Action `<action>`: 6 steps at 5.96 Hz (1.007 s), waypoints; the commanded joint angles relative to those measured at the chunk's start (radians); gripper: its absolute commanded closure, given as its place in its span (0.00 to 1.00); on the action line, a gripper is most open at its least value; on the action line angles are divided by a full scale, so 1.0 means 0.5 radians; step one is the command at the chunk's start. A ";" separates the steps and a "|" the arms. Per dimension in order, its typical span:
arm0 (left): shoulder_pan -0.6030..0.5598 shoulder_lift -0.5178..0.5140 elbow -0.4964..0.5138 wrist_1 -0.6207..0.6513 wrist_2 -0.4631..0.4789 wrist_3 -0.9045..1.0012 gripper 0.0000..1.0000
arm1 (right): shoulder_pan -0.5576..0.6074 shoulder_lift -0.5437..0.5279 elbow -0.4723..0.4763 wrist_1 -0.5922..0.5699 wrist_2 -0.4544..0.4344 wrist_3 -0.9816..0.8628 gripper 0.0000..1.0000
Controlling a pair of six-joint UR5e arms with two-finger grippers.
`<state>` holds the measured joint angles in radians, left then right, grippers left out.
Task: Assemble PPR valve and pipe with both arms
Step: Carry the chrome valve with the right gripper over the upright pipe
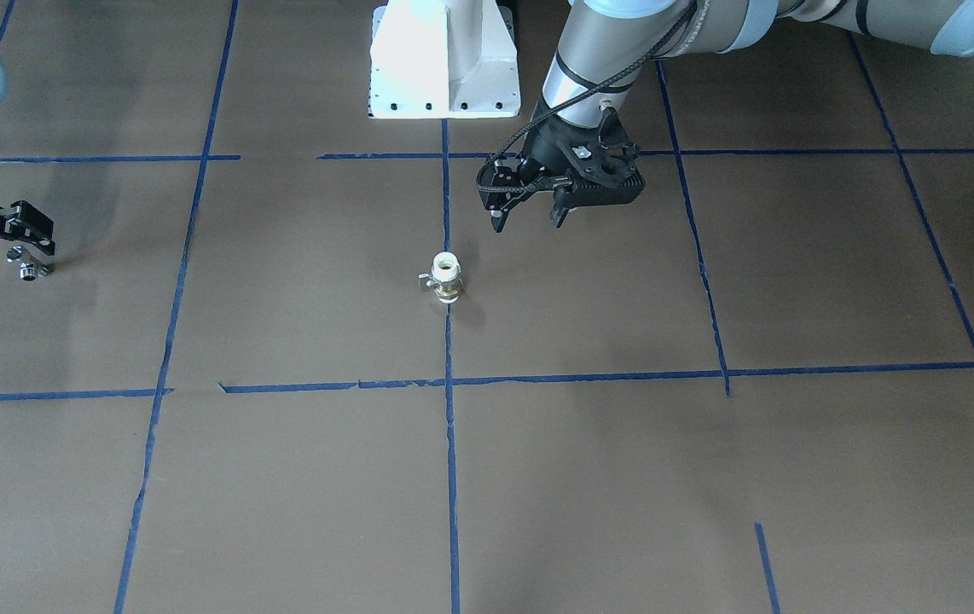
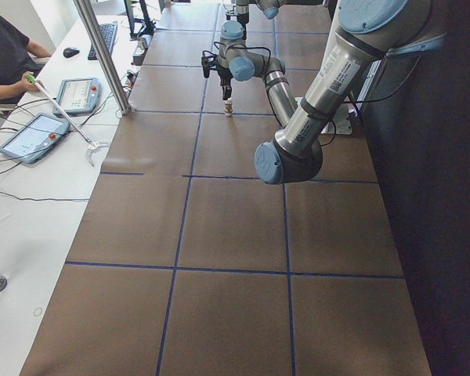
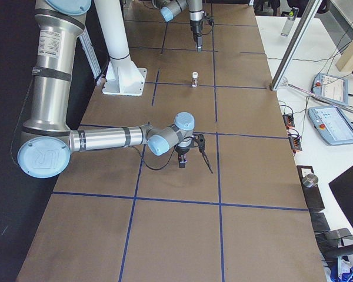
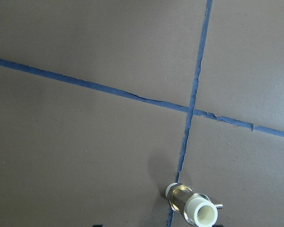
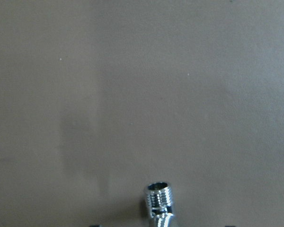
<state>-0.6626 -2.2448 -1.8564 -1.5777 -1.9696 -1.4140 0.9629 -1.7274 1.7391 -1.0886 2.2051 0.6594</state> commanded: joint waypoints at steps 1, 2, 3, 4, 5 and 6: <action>0.000 0.001 -0.009 0.002 0.000 -0.001 0.18 | 0.004 0.010 -0.011 0.002 0.001 0.007 0.61; -0.003 0.022 -0.018 -0.004 0.000 0.002 0.18 | 0.004 0.007 -0.014 -0.001 0.001 0.007 0.87; -0.006 0.029 -0.039 -0.005 0.000 0.002 0.18 | 0.007 -0.003 -0.011 0.005 0.001 -0.012 1.00; -0.009 0.029 -0.048 -0.005 0.000 0.002 0.18 | 0.013 -0.003 0.046 0.002 0.005 0.006 1.00; -0.031 0.041 -0.106 -0.002 0.000 0.002 0.18 | 0.010 0.012 0.244 -0.031 0.023 0.025 1.00; -0.037 0.166 -0.240 -0.005 0.000 0.012 0.18 | -0.005 0.128 0.374 -0.062 0.029 0.383 1.00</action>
<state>-0.6764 -2.2042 -1.9258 -1.5793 -1.9696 -1.4112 0.9654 -1.7036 1.8579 -1.1055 2.2153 0.7292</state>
